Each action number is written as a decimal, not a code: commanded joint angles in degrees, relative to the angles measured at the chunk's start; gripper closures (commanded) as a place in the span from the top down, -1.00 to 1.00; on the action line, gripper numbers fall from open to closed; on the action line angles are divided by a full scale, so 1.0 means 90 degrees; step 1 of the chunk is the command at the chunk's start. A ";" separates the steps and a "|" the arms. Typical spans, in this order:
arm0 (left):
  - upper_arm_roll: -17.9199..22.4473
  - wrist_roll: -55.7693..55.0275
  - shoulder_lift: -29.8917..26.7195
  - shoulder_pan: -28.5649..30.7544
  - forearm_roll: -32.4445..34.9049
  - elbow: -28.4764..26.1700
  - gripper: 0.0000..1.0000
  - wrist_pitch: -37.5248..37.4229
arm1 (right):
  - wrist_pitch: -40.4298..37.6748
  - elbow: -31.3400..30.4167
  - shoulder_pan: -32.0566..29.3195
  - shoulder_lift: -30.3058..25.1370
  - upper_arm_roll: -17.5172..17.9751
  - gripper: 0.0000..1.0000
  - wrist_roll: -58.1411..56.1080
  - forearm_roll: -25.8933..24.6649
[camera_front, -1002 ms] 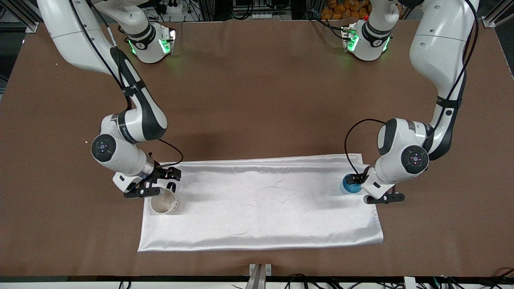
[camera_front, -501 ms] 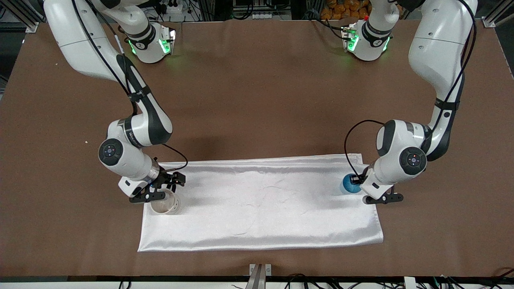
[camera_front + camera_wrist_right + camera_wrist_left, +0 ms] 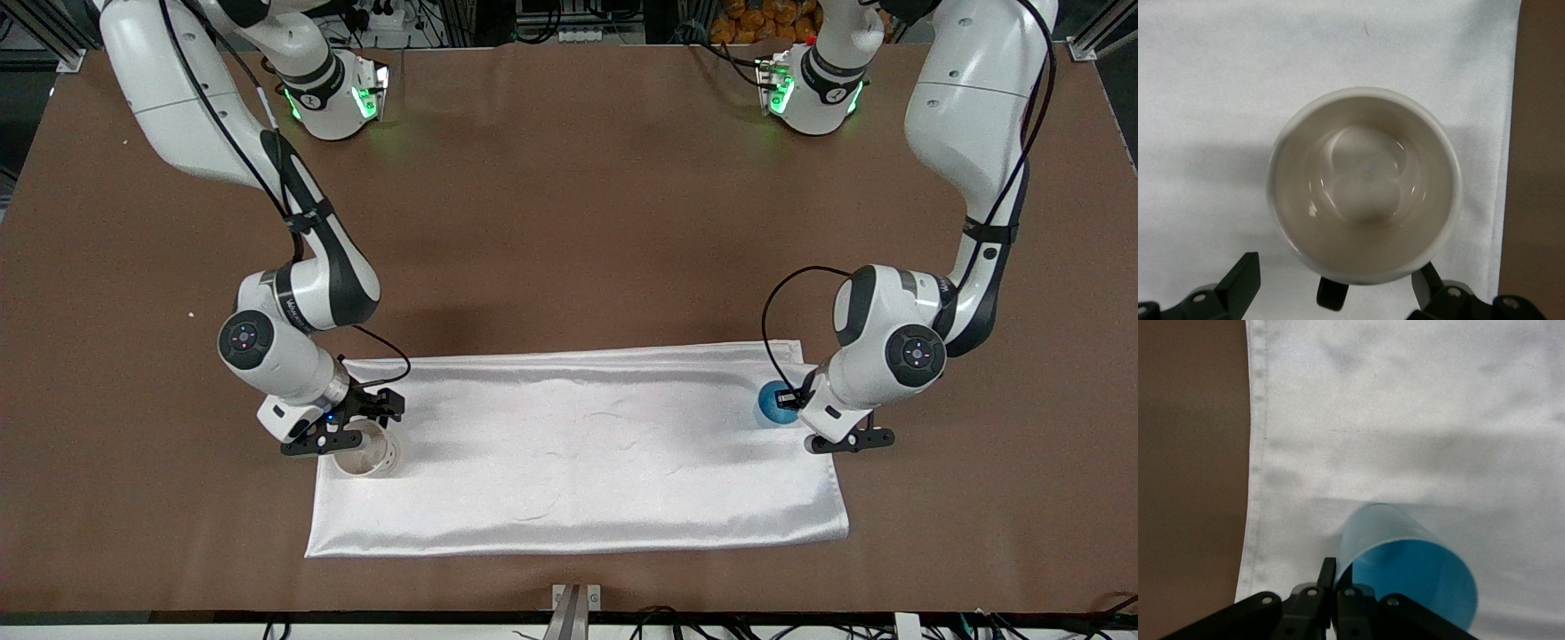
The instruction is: Place blue cup into white mug on table
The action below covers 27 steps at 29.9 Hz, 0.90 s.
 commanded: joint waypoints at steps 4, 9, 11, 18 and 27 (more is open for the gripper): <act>0.0039 -0.0087 -0.0157 -0.0004 -0.0040 0.0005 -1.00 0.0020 | 0.0266 0.0168 0.0026 0.0310 -0.0154 1.00 0.0069 -0.0128; 0.0039 -0.0067 -0.0284 -0.0004 -0.0040 0.0015 -1.00 -0.0009 | 0.0393 0.0168 0.0026 0.0369 -0.0183 1.00 0.0069 -0.0216; 0.0039 -0.0057 -0.0324 -0.0004 -0.0040 0.0024 -1.00 -0.0009 | 0.0403 0.0168 0.0026 0.0369 -0.0183 0.63 0.0069 -0.0216; 0.0030 -0.0047 -0.0441 -0.0004 -0.0040 0.0034 -1.00 -0.0009 | 0.0403 0.0168 0.0026 0.0369 -0.0183 -0.78 0.0069 -0.0216; 0.0020 -0.0076 -0.0714 -0.0063 0.0555 0.0034 -1.00 -0.0078 | 0.0393 0.0178 0.0065 0.0359 -0.0174 -1.00 0.0069 -0.0216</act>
